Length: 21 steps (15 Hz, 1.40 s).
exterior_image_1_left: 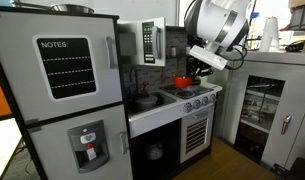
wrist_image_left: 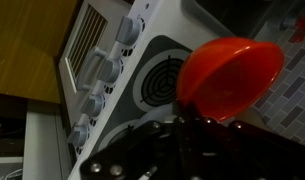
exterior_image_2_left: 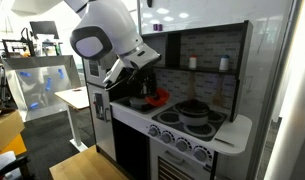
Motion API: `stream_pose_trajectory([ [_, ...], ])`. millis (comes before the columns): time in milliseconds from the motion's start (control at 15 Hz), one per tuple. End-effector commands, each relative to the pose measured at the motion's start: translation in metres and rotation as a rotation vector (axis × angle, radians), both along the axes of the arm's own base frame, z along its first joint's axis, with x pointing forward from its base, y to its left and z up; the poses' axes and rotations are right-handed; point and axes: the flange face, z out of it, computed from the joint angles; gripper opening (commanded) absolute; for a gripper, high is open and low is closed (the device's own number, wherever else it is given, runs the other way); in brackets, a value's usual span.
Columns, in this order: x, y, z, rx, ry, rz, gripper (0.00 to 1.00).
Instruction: Remove the orange bowl from the microwave
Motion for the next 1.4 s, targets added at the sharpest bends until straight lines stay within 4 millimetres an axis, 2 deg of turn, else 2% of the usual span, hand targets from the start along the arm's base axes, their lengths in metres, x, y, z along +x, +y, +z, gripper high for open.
stream_pose_trajectory([
  [0,0.007,-0.007,0.001,-0.033,0.016,0.011,0.01],
  [267,0.013,-0.006,0.005,-0.061,0.031,0.038,0.01],
  [600,0.022,0.011,0.002,-0.072,0.041,0.077,0.01],
  [1067,0.025,0.011,-0.025,-0.077,0.087,0.09,0.01],
  [1333,0.027,0.008,-0.033,-0.086,0.102,0.095,0.01],
])
